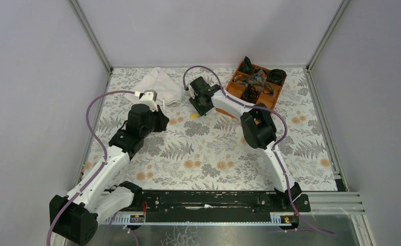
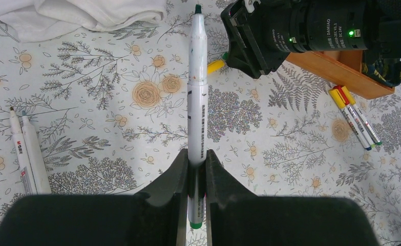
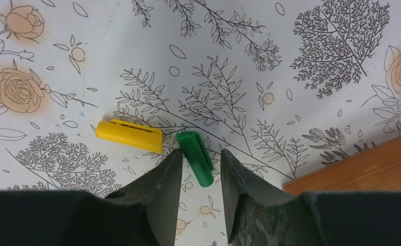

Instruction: Insert the pens into the pen caps

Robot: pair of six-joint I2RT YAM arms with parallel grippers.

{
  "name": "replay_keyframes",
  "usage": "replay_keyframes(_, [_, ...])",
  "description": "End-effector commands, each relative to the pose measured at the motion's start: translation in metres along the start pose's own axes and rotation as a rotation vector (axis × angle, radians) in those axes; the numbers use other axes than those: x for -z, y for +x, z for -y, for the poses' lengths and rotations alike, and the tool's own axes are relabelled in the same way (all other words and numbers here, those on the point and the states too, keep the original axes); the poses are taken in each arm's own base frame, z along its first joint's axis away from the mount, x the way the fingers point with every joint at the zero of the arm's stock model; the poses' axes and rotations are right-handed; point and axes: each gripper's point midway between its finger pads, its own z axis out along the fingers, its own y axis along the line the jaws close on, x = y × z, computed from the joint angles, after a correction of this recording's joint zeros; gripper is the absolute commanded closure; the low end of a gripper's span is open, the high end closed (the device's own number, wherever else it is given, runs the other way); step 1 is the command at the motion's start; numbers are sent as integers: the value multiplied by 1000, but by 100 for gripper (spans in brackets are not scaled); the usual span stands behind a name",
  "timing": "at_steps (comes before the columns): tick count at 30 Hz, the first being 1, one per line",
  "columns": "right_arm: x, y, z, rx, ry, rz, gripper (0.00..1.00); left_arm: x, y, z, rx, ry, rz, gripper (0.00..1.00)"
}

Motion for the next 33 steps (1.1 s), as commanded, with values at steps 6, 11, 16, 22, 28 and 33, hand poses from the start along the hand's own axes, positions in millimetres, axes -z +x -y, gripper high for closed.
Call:
replay_keyframes(6, [-9, 10, 16, -61, 22, -32, 73, 5, -20, 9, 9, 29, 54, 100])
replay_keyframes(11, [3, 10, 23, -101, 31, -18, 86, 5, -18, 23, -20, 117, 43, 100])
replay_keyframes(16, [31, 14, 25, -141, 28, -3, 100, 5, -15, 36, -39, 195, 19, 100])
replay_keyframes(22, [92, 9, 19, -189, -23, 74, 100, 18, -20, 63, -66, 357, 56, 100])
replay_keyframes(28, [180, -14, -4, -298, -175, 250, 100, 40, -19, 98, -102, 587, 74, 100])
replay_keyframes(33, [266, -49, -31, -387, -374, 482, 100, 55, -13, 117, -119, 723, 61, 100])
